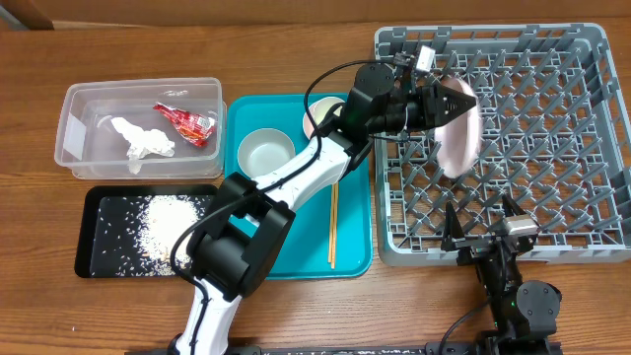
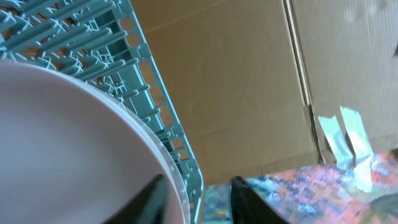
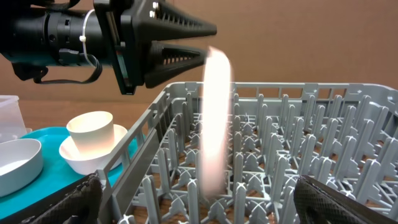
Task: Sort waste into correct bins and load items into the dishwasher
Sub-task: 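Lower the plate upright into the rack slots and open the left gripper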
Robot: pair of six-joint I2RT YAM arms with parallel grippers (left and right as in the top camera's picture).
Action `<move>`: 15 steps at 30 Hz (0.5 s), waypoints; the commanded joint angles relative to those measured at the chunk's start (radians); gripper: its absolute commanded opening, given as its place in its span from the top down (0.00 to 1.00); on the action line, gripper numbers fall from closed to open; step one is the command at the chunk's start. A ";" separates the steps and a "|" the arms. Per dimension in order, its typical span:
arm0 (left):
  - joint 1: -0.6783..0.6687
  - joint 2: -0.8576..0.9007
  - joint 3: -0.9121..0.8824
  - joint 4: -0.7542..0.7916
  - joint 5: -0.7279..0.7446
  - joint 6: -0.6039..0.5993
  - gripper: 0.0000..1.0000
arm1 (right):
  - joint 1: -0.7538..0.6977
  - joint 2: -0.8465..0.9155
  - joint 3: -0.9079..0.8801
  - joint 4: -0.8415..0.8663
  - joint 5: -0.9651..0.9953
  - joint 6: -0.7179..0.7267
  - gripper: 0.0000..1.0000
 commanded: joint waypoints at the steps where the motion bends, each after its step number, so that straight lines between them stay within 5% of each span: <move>1: 0.003 -0.007 0.013 0.006 -0.003 0.029 0.56 | -0.003 -0.011 -0.010 0.005 -0.002 0.003 0.00; 9: 0.035 -0.014 0.029 0.138 0.046 -0.021 0.53 | -0.003 -0.011 -0.010 0.005 -0.002 0.003 0.00; 15: 0.168 -0.051 0.113 0.132 0.251 -0.074 0.53 | -0.003 -0.011 -0.010 0.005 -0.002 0.003 0.00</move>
